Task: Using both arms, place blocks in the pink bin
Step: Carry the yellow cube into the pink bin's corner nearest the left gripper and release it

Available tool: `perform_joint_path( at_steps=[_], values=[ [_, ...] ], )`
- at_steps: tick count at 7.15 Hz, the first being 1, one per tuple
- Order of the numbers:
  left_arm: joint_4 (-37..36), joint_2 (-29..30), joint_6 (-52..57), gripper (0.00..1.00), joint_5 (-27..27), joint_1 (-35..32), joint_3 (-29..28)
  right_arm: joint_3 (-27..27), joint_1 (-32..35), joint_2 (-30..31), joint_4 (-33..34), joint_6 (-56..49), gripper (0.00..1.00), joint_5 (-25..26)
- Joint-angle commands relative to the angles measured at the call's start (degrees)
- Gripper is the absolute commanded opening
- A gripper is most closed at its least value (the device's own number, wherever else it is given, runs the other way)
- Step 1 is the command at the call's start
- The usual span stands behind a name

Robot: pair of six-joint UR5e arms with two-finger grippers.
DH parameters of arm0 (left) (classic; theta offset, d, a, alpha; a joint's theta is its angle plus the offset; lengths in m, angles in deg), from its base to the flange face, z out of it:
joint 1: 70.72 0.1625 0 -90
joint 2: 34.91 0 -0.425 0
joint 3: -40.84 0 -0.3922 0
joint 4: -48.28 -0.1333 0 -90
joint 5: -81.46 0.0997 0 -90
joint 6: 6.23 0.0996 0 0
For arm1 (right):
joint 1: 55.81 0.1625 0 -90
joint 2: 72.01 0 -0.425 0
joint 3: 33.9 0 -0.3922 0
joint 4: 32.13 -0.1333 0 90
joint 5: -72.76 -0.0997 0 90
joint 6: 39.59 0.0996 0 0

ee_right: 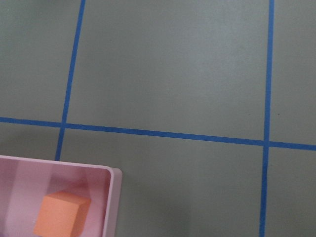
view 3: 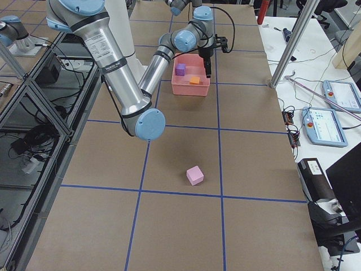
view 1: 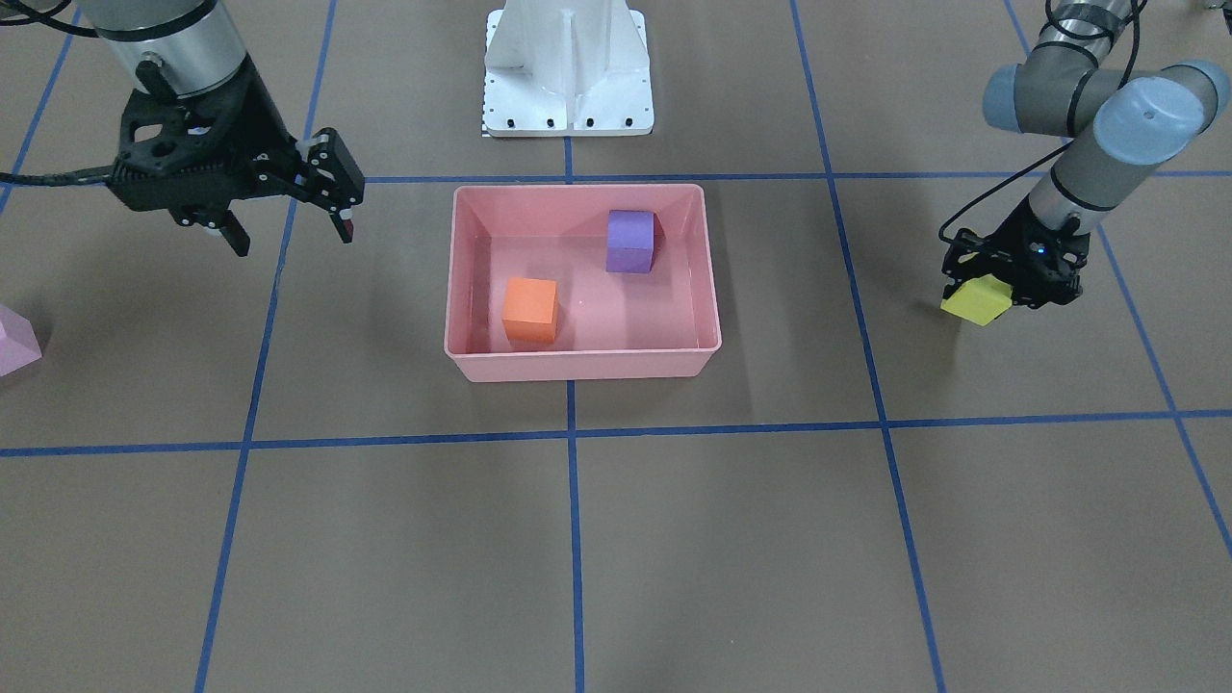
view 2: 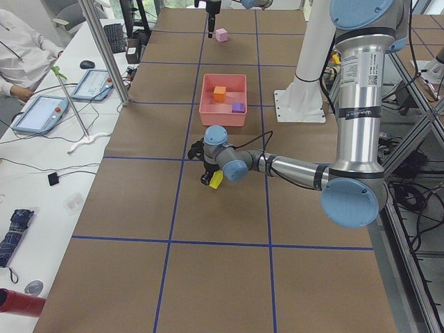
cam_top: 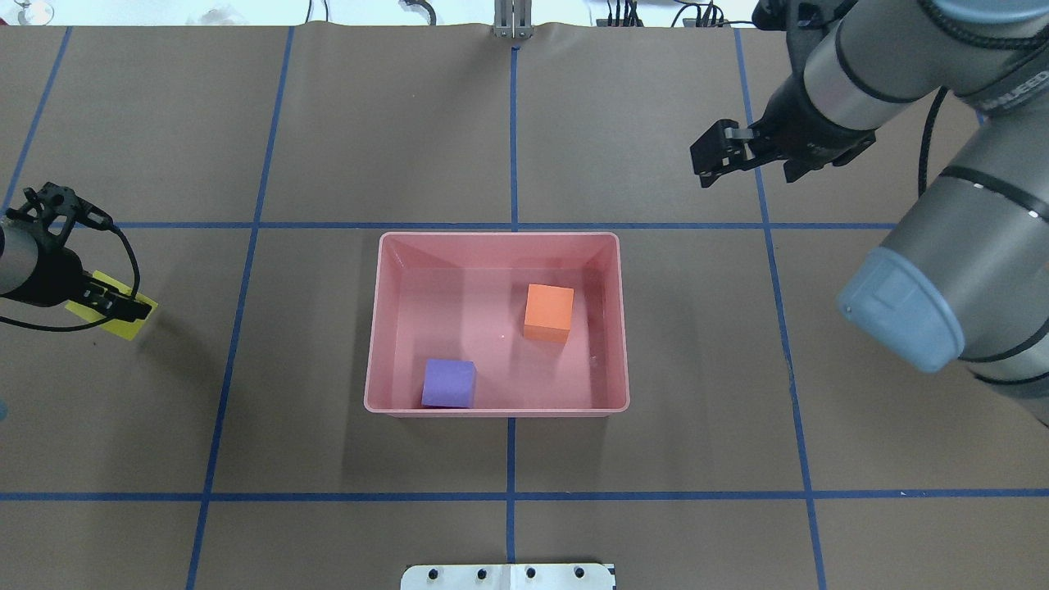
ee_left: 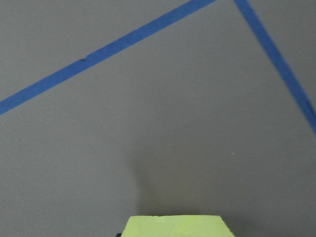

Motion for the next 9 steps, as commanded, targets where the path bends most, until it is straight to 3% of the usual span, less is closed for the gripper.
perform_joint_path(
  at_steps=[1, 2, 4, 6, 8, 9],
  values=[
    [-20.8, 6.3, -0.6, 0.00, -1.8, -2.0, 11.8, 1.0, 7.3, 6.0, -0.2, -16.0, 1.00, -4.1],
    [-32.9, 14.5, -2.4, 0.00, -1.6, -1.9, 14.5, 1.7, 10.5, 9.1, -0.5, -21.7, 1.00, -6.2],
    [-43.3, 28.7, -12.7, 0.00, -1.3, 0.4, 14.1, 2.3, 15.9, 15.4, -0.6, -33.7, 1.00, -9.2],
    [-45.5, 36.9, -22.3, 0.00, 2.6, 7.5, 11.3, 4.6, 20.2, 19.1, -0.7, -44.7, 1.00, -9.8],
    [-45.5, 46.4, -29.4, 0.04, 7.0, 12.6, 2.4, 7.5, 22.1, 22.2, -5.7, -50.4, 1.00, -10.5],
    [-45.3, 47.2, -29.2, 0.80, 7.8, 13.1, 1.2, 10.6, 22.1, 24.7, -13.5, -50.3, 1.00, -10.8]
  ],
)
